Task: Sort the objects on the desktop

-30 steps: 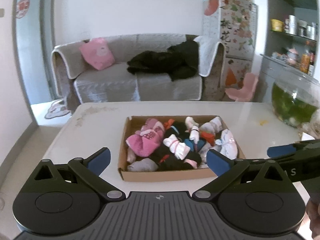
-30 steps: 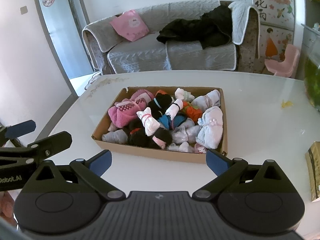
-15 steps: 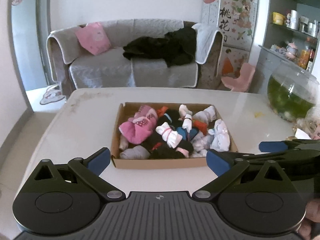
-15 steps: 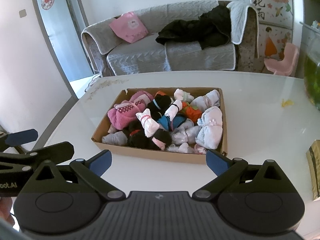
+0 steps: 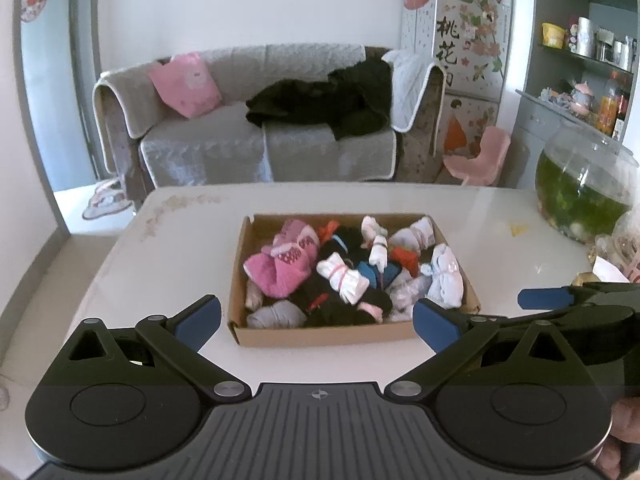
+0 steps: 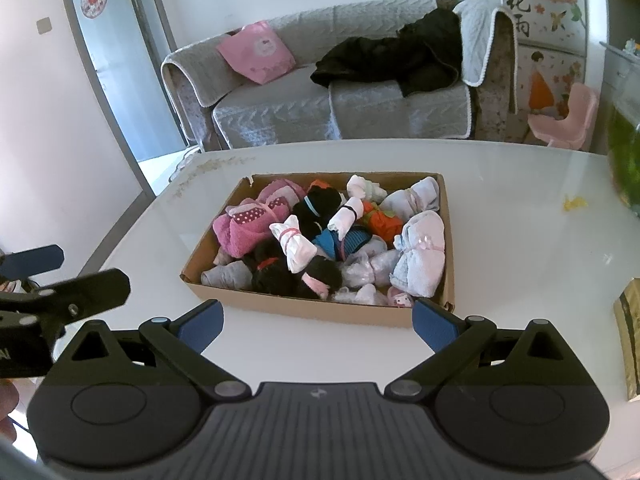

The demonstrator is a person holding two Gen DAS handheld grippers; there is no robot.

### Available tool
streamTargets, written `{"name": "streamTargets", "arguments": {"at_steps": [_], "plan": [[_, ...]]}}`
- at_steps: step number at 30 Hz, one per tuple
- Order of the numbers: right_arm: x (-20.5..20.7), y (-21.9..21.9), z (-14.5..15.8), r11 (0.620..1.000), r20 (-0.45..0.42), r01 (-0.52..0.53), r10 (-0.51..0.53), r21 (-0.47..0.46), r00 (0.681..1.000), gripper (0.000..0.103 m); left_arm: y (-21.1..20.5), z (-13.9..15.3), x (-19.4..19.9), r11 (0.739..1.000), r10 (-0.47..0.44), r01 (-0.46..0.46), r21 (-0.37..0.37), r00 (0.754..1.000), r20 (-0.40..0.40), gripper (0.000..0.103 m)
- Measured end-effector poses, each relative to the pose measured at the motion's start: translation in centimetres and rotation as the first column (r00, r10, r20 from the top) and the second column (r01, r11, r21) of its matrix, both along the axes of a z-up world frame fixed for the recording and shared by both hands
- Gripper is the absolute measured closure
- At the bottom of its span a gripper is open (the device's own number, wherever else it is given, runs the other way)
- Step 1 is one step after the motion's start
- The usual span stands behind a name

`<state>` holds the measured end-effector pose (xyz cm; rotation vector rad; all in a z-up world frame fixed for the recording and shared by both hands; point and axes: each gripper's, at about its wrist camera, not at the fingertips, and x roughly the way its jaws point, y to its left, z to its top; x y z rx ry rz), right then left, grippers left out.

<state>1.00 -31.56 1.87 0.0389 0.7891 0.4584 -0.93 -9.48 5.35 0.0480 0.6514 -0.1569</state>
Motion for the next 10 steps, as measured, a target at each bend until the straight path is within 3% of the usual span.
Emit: {"name": "streamTargets", "arguments": {"at_steps": [5,10], "plan": [[-0.05,0.25,0.17,1.000,0.008,-0.011,0.011,-0.001,1.000,0.002,0.28,0.83,0.11,1.000,-0.008,0.008,-0.015,1.000,0.023,0.000],[0.06,0.31,0.17,1.000,0.005,-0.008,0.008,0.001,1.000,0.002,0.04,0.96,0.19,1.000,0.001,-0.001,0.019,0.999,0.037,0.000]]}}
